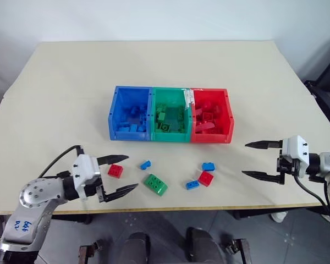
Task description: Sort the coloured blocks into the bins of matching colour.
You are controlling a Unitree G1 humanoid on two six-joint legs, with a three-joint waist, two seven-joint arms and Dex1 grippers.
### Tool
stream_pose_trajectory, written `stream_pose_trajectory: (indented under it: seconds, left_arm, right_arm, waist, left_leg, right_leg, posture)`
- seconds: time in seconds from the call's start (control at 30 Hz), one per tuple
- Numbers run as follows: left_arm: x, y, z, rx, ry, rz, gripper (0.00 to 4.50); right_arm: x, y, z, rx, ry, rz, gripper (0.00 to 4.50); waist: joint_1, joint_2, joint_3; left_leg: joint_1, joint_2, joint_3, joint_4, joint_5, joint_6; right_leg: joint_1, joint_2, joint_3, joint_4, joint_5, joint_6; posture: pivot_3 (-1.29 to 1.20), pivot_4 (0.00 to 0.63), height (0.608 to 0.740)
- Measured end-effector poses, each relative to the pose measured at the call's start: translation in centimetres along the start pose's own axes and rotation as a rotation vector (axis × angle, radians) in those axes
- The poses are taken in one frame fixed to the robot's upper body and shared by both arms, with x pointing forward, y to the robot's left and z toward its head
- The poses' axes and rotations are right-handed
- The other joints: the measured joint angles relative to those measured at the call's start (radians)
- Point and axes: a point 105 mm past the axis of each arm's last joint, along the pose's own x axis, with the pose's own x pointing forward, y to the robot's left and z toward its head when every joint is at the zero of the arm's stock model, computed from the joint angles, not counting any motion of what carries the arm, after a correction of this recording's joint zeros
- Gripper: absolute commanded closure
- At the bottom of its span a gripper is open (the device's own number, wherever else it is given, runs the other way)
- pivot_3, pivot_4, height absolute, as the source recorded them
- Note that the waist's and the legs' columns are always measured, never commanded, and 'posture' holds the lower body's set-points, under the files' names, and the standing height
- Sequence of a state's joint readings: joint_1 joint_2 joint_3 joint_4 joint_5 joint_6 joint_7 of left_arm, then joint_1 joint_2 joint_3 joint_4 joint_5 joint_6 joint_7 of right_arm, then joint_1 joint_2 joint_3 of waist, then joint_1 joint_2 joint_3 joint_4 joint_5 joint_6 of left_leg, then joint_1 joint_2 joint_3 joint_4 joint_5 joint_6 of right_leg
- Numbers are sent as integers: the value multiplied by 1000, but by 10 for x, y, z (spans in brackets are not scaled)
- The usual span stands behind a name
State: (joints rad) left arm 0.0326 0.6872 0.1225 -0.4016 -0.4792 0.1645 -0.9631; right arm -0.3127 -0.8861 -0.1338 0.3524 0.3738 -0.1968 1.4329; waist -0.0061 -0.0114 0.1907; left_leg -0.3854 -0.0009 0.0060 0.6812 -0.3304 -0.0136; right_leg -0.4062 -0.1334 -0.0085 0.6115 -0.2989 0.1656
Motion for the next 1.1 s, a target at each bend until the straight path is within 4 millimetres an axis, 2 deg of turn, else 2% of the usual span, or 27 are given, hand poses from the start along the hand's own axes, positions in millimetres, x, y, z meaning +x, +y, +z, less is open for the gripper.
stream_pose_trajectory:
  seconds: [0.1, 0.17, 0.3, 0.47, 0.57, 0.8, 0.87, 1.0, 1.1]
  left_arm:
    - [8, -7, 4, 8, -11, -43, 59]
    - [8, -8, 4, 7, -10, -44, 59]
    - [1, -6, 1, 10, 7, -14, 59]
    - [-14, -5, 0, 8, 49, 33, 59]
    - [-19, -9, 4, 3, 54, 37, 0]
    - [-18, -17, 11, -13, 38, 29, 0]
    - [-17, -18, 12, -17, 35, 32, 0]
    - [-21, -14, 14, -40, -20, 111, 0]
    - [-29, -5, 19, -40, -62, 202, 0]
  right_arm:
    - [7, 0, -1, 3, 0, 30, 0]
    - [23, -1, 4, -15, -14, 73, 0]
    - [65, 11, 6, -23, -19, 188, 0]
    - [91, 11, 10, -54, 8, 241, 0]
    - [101, 10, 8, -65, 18, 254, 590]
    - [107, 11, 8, -79, 10, 297, 3026]
    - [108, 10, 9, -86, 7, 303, 3563]
    - [110, 5, 15, -43, -29, 281, 3560]
    - [114, -3, 39, 12, -120, 261, 3560]
  waist:
    - [-8, 0, 0]
    - [-17, 0, 0]
    - [-21, 1, 0]
    - [-19, 1, 0]
    - [-19, 1, 0]
    - [-22, 0, 0]
    - [-22, 0, 0]
    - [-22, 1, 0]
    - [-22, 1, 0]
  left_leg:
    - [0, 0, 1, 0, 0, 0]
    - [0, 0, 1, 0, 0, 0]
    - [0, 0, 0, 1, 0, 0]
    - [-1, -1, 0, 1, 0, 1]
    - [-1, -1, 0, 0, 0, 1]
    - [0, 0, 0, 1, 0, 0]
    - [0, 0, 0, 1, 0, 0]
    - [0, 0, 0, 1, 0, 0]
    - [-1, 1, -3, 1, 0, 0]
  right_leg:
    - [0, 0, 0, 1, 0, 0]
    - [0, 0, 0, 1, 0, 0]
    - [-1, 0, 0, 2, 0, 0]
    - [-1, -1, 0, 1, 0, 0]
    - [-1, -1, 0, 1, 0, 0]
    - [0, -1, 0, 1, 0, 0]
    - [0, -1, 0, 1, 0, 0]
    - [0, 0, 0, 1, 0, 0]
    - [-1, 0, 0, 2, 0, 0]
  posture:
    - [0, 150, 740]
    - [0, 150, 740]
    - [0, 150, 740]
    - [0, 150, 740]
    - [0, 150, 740]
    - [0, 150, 740]
    - [0, 150, 740]
    - [0, 150, 740]
    - [0, 150, 740]
